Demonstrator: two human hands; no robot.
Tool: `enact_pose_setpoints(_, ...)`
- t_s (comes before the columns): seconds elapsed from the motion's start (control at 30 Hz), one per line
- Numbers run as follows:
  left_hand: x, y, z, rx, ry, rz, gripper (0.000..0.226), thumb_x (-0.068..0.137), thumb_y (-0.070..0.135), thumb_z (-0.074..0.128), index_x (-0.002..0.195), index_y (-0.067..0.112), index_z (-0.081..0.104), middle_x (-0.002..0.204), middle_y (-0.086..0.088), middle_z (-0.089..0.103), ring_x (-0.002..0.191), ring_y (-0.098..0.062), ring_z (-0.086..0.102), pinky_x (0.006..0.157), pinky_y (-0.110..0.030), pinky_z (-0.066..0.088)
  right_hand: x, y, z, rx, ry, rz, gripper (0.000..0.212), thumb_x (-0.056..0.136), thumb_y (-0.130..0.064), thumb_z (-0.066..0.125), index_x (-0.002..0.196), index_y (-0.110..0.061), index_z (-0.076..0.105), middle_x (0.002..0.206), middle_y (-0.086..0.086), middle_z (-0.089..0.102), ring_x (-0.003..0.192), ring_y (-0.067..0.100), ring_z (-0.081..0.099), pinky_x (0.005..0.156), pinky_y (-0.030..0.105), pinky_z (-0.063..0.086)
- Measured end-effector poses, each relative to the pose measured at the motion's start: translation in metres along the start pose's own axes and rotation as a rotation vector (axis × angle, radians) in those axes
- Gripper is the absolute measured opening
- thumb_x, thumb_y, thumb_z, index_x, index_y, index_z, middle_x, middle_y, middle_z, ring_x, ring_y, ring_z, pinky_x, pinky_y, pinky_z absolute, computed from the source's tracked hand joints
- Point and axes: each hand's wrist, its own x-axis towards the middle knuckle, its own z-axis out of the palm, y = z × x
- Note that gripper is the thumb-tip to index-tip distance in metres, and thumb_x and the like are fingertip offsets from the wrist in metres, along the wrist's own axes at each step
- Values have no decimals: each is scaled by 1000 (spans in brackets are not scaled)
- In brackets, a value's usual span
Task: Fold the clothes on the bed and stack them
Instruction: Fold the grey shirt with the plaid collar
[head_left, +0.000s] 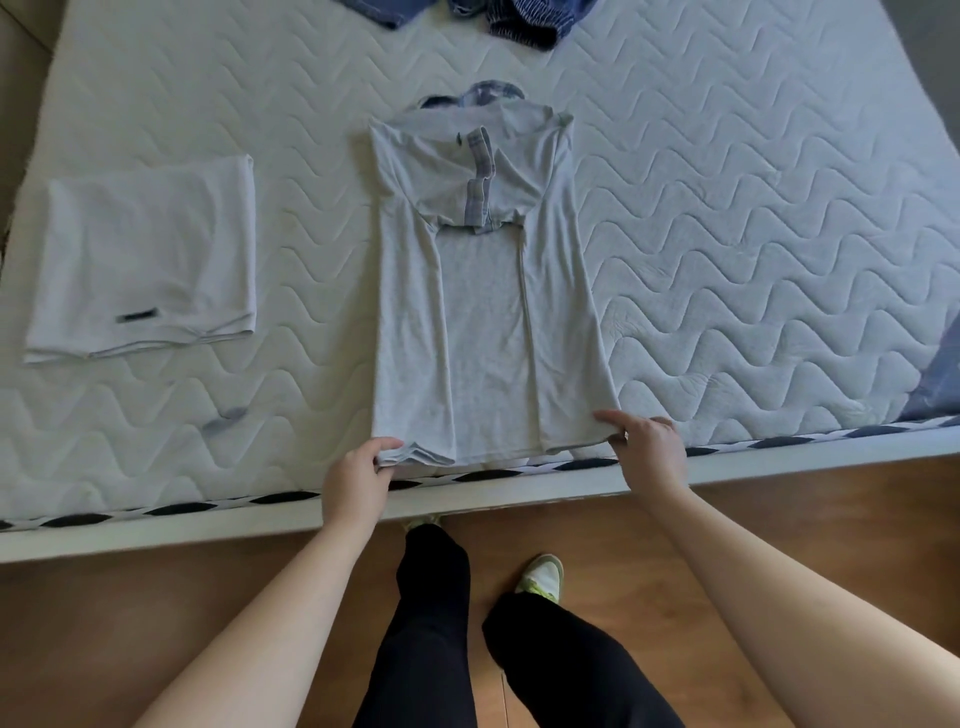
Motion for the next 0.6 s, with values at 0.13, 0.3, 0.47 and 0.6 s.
enact_pose_setpoints(0.13, -28, -4, -6, -2, -47, -14, 12, 89, 22, 69, 100, 23, 73, 86, 1, 69, 74, -17, 60, 58, -28, 44, -28, 5, -10, 29, 4, -61, 19, 86, -23, 72, 104, -30, 75, 104, -3, 67, 100, 21, 58, 84, 32, 28)
enact_pose_setpoints(0.3, -79, -2, -25, 146, -53, 138, 9, 81, 14, 77, 90, 11, 78, 125, -4, 51, 116, -25, 46, 96, -34, 42, -77, 11, -38, -58, -74, -146, 18, 83, -21, 74, 100, -25, 78, 134, -2, 55, 129, 24, 44, 98, 37, 27)
enact_pose_setpoints(0.47, -119, 14, -59, 160, -104, 327, 5, 85, 13, 73, 89, 13, 71, 103, 3, 66, 96, -24, 60, 84, -38, 48, -111, 10, -74, 33, -126, -262, 23, 86, -11, 70, 108, -16, 73, 119, 1, 69, 126, 21, 53, 102, 35, 32)
enact_pose_setpoints(0.6, -128, 20, -82, 125, -280, 236, 11, 91, 27, 65, 83, 34, 65, 78, 12, 66, 76, -11, 59, 65, -32, 45, -121, 4, -97, 66, -115, -286, 21, 86, -9, 70, 106, -15, 75, 107, 7, 72, 110, 28, 59, 98, 33, 38)
